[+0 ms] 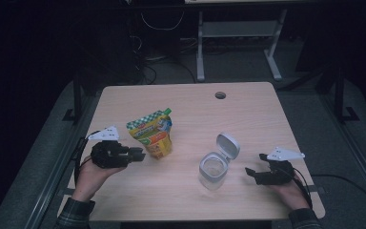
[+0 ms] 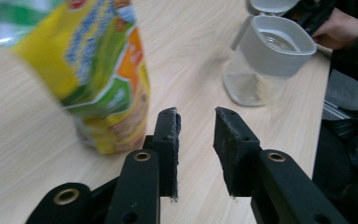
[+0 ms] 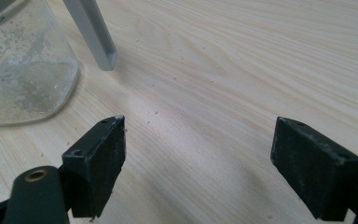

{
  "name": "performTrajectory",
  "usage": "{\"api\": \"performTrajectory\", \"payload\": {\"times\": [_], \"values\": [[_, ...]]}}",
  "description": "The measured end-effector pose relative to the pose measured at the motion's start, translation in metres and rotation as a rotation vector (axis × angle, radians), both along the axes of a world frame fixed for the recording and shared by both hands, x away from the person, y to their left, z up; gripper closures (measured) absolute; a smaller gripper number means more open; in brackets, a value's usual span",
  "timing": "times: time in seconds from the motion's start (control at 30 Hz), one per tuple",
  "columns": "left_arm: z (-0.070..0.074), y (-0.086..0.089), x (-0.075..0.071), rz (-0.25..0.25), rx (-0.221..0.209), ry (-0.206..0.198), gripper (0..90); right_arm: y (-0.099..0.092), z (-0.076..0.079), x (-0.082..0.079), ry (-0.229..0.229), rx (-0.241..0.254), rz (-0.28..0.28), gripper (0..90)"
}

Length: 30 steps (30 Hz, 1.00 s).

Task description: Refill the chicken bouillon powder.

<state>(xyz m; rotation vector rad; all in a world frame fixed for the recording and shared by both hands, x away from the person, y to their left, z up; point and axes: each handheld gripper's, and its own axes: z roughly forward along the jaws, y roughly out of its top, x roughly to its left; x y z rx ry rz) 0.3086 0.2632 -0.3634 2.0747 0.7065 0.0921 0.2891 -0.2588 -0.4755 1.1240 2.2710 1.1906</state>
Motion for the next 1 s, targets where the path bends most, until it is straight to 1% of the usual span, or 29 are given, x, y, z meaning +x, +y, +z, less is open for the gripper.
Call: {"api": "performTrajectory", "payload": {"times": [0.07,0.17,0.23,0.3,0.4,0.47,0.53,0.67,0.77,0.87,0.9,0.97,1.0], "values": [[-0.001,0.004,0.002,0.011,0.005,-0.002,68.7,0.0,0.0,0.0,0.001,0.0,0.001,17.5],[-0.002,0.01,0.004,0.03,0.017,-0.014,66.7,0.001,0.0,0.0,0.001,-0.001,0.001,17.5],[-0.002,0.013,0.006,0.045,0.03,-0.02,63.6,0.001,0.0,0.0,0.001,-0.001,0.001,17.5],[-0.002,0.016,0.008,0.058,0.031,-0.026,60.6,0.001,0.0,0.0,0.002,0.0,0.001,17.5],[-0.003,0.02,0.012,0.064,0.035,-0.028,58.9,0.001,0.0,0.0,0.001,-0.001,0.0,17.5],[-0.004,0.022,0.014,0.071,0.026,-0.027,57.5,0.001,0.0,0.0,0.002,-0.002,0.0,17.5],[-0.004,0.025,0.018,0.075,0.028,-0.028,55.8,0.002,0.0,0.0,0.003,-0.001,0.0,17.5],[-0.005,0.029,0.025,0.084,-0.002,-0.023,50.6,0.002,0.0,0.0,0.006,0.0,-0.002,17.5],[-0.006,0.027,0.029,0.076,-0.008,-0.023,48.6,0.002,0.0,0.0,0.003,-0.002,-0.001,17.5],[-0.004,0.025,0.032,0.069,-0.012,-0.031,47.1,0.001,-0.001,0.0,0.004,-0.001,-0.001,17.5],[-0.003,0.024,0.033,0.069,-0.017,-0.042,46.7,0.001,-0.001,0.0,0.004,-0.001,-0.001,17.5],[-0.002,0.022,0.035,0.068,-0.03,-0.044,46.1,0.001,-0.001,0.0,0.004,0.0,-0.001,17.5],[-0.002,0.021,0.036,0.064,-0.024,-0.048,45.7,0.001,-0.001,0.0,0.003,-0.001,-0.001,17.5]]}}
